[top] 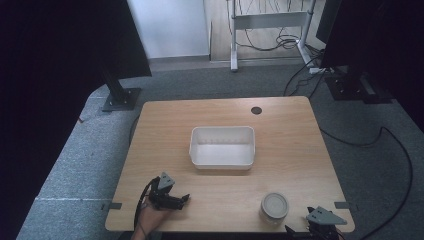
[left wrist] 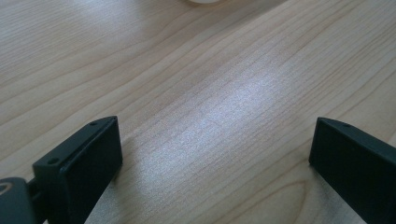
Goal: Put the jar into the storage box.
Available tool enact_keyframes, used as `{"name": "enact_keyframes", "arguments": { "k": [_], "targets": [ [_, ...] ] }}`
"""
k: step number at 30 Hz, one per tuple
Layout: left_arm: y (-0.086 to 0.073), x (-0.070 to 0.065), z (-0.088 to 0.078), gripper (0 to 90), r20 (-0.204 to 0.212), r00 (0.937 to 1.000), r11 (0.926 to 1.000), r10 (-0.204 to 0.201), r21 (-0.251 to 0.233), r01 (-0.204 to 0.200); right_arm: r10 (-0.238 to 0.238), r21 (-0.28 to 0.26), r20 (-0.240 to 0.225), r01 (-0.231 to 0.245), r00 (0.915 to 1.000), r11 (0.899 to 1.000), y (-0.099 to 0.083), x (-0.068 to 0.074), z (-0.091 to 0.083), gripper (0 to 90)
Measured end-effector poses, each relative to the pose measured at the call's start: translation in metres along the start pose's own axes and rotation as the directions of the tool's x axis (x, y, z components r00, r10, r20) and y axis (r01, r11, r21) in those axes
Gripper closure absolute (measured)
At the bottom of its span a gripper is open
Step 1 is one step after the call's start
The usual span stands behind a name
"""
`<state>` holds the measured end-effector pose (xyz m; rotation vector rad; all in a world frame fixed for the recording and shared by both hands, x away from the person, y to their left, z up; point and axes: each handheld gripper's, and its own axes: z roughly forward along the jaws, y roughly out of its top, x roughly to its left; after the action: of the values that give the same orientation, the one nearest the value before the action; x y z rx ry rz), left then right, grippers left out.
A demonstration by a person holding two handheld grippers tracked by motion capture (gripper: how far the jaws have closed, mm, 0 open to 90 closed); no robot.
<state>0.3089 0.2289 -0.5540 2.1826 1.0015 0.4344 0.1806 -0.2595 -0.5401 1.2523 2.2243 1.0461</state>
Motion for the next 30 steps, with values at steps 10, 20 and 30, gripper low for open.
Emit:
{"name": "enact_keyframes", "arguments": {
  "k": [10, 20, 30],
  "targets": [
    [0.0, 0.0, 0.0, 2.2, 0.0, 1.0, 1.0, 0.0, 0.0, 0.0, -0.024, -0.018, -0.016, 0.024, 0.9996, 1.0, 0.009, 0.007, -0.001, 0.0],
    [0.0, 0.0, 0.0, 2.2, 0.0, 1.0, 1.0, 0.0, 0.0, 0.0, -0.05, -0.04, -0.044, 0.048, 0.9978, 0.998, 0.019, 0.015, 0.003, 0.0],
    [0.0, 0.0, 0.0, 2.2, 0.0, 1.0, 1.0, 0.0, 0.0, 0.0, -0.064, -0.052, -0.071, 0.06, 0.9954, 0.997, 0.026, 0.019, 0.01, 0.0]
  ]
}}
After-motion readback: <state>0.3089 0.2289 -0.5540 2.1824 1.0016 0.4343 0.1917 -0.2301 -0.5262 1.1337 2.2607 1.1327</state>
